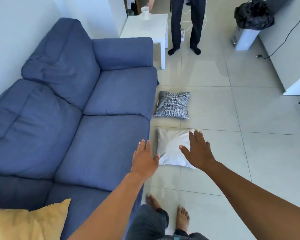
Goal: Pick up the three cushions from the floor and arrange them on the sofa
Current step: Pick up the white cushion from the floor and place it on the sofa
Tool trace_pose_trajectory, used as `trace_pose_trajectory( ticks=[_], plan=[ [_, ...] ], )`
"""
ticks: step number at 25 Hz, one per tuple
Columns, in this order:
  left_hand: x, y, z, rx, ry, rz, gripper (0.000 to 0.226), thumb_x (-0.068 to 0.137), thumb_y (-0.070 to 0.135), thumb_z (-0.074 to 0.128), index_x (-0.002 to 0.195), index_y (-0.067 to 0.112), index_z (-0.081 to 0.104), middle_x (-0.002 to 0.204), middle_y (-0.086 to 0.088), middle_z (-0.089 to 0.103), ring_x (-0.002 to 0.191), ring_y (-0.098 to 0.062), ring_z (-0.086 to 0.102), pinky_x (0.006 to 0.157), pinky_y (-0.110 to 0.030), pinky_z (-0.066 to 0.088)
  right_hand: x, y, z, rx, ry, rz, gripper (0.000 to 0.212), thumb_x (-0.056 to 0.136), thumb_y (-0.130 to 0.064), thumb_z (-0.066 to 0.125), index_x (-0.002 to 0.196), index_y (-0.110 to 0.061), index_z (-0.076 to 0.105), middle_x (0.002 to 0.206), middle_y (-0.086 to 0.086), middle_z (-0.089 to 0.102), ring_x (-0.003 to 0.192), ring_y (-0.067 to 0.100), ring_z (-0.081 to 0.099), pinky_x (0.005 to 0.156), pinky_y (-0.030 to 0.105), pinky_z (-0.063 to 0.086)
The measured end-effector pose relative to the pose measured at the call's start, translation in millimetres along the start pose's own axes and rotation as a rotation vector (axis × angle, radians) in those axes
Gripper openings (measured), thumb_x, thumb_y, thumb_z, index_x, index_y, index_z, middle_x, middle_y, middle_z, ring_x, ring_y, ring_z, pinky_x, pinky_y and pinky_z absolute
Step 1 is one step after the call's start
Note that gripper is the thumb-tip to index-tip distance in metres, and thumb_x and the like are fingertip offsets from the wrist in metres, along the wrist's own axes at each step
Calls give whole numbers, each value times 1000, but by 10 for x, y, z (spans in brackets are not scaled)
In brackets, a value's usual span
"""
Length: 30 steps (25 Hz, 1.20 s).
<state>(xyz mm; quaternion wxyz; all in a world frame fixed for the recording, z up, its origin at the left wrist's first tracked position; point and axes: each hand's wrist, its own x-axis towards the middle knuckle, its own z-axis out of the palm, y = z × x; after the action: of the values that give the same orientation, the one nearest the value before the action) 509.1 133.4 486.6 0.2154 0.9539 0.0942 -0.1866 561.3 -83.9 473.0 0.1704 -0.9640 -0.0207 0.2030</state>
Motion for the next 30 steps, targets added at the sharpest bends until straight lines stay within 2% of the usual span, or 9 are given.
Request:
trace_pose_trajectory(
  ticks=[11,16,22,30],
  plan=[
    [1733,200,40,17,-179,60,75,107,40,46,167,9,13,176,-13,6,162,-28,10,126,-42,24,1297,209,34,37,-83,137,79,105,-53,42,163,-7,15,174,17,3,161,31,-2,124,56,16],
    [2460,215,245,43,-274,29,72,108,38,45,167,9,14,176,-12,7,161,-28,14,123,-44,27,1954,371,228,44,-113,191,78,105,-51,42,163,-7,15,174,17,5,161,33,0,125,55,18],
    [3350,114,1022,29,-324,-60,69,108,37,45,166,9,19,174,-13,16,158,-30,22,122,-45,30,2802,820,949,101,-179,231,79,105,-49,46,163,-6,16,173,18,8,161,34,4,125,53,20],
    [4539,-323,2633,-70,-322,-252,60,105,33,52,155,3,40,158,-16,45,146,-35,42,114,-45,39,3929,1672,2457,198,-244,337,80,104,-47,49,163,-5,16,173,19,10,159,35,10,123,51,19]
  ],
)
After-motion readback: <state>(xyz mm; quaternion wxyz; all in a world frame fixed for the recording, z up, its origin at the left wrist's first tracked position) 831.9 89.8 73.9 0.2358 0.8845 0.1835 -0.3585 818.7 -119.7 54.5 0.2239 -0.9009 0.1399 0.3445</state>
